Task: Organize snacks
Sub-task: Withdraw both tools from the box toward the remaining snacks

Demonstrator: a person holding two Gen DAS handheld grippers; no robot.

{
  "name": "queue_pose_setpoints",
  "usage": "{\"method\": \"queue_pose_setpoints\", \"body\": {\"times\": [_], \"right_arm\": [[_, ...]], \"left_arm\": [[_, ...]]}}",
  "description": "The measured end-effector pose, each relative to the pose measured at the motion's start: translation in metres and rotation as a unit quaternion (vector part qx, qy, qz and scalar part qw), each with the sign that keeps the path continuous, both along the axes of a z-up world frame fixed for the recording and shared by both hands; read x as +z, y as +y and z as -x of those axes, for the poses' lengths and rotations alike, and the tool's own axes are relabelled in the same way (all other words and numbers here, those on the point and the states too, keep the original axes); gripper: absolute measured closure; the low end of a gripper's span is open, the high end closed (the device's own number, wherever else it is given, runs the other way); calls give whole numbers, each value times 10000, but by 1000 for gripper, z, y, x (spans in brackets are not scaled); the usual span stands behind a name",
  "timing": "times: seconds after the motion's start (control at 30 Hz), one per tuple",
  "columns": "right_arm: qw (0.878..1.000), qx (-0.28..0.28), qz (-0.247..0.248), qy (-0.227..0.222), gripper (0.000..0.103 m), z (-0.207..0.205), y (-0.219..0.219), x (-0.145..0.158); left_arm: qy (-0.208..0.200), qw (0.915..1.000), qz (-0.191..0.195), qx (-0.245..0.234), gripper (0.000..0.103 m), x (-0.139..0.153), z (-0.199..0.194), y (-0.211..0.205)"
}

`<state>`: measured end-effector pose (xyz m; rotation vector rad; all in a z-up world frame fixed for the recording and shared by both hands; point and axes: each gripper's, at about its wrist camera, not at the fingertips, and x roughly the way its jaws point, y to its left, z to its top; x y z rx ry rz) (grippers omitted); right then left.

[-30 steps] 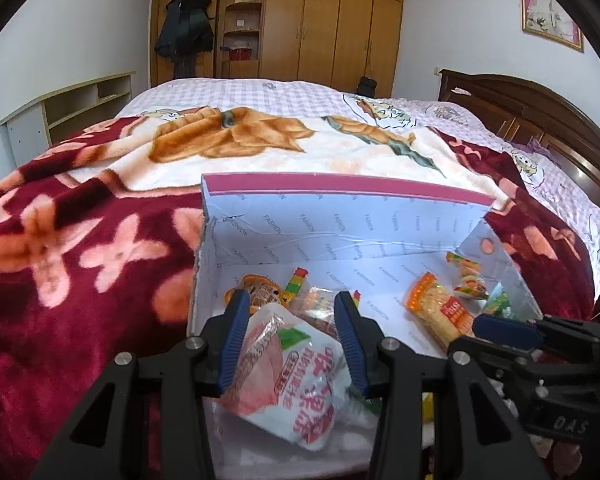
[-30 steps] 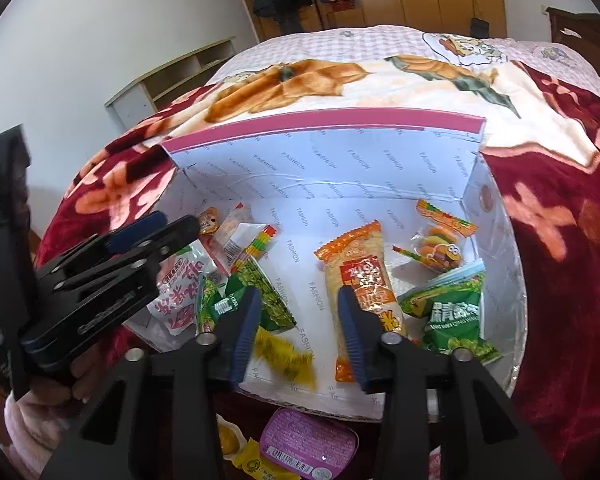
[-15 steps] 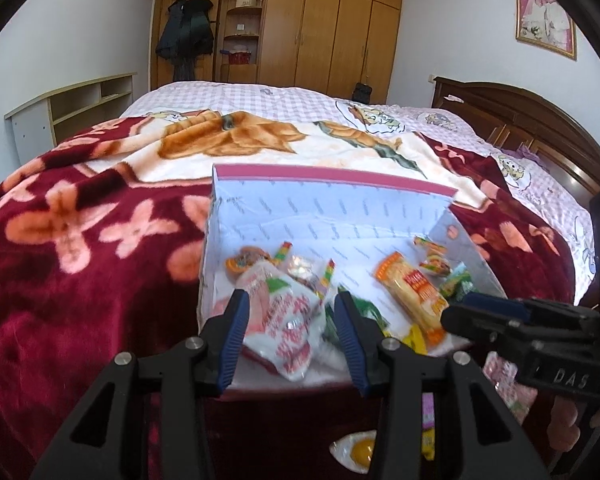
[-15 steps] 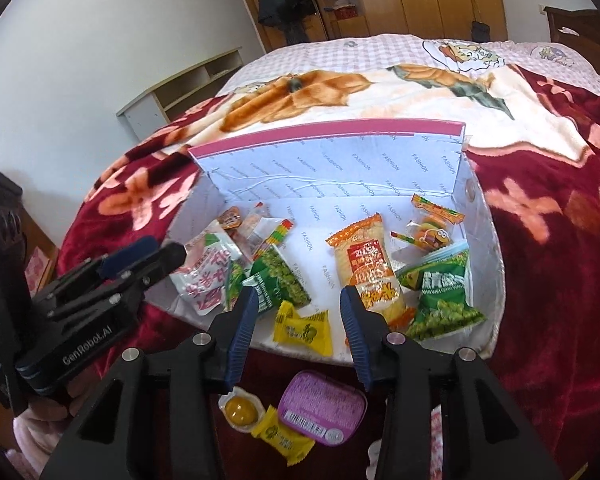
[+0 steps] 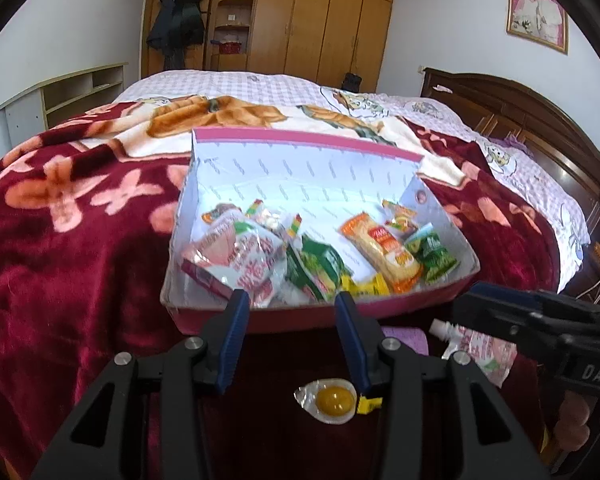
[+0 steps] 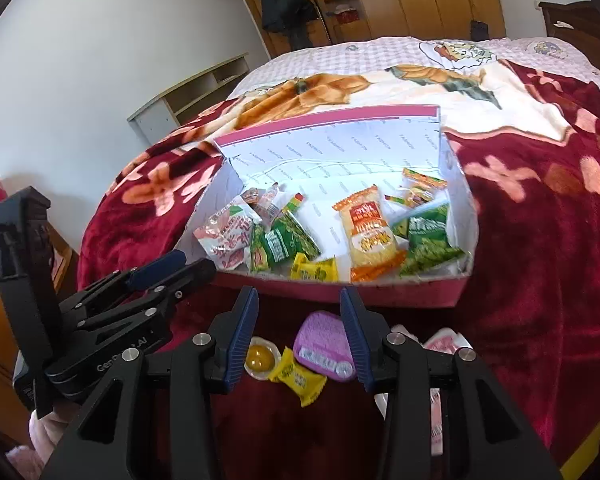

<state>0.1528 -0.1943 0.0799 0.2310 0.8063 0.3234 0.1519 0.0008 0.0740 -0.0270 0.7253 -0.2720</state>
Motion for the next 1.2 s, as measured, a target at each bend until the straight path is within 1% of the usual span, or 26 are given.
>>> {"method": "queue_pose_setpoints", "body": {"times": [0.23,0.47,0.53,0.87,1.0,1.13,1.2], "right_arm": [[9999,-88,70,-79,59,24,-9,-6],[9997,-217,80,-17,59,39,-24,-19],[9996,-266,92,-5,59,42,-30,-23],[9978,-486,444,-55,59,50,-48,-39],[9976,-497,468,-152,59,56,-53,-40],[9962,-558,563,-365,59,64,-59,-34],[9956,-576,603,-420,56,65,-62,-32]], "left_arm": [[168,9999,9,21,56,-13,10,-3],[513,9986,26,89,56,-38,14,-8],[553,9984,23,65,56,-42,15,-11],[575,9982,-175,89,56,-62,20,-23],[490,9986,-140,122,56,-66,22,-23],[404,9989,-39,234,55,-66,25,-21],[327,9990,6,313,55,-65,29,-19]]}}
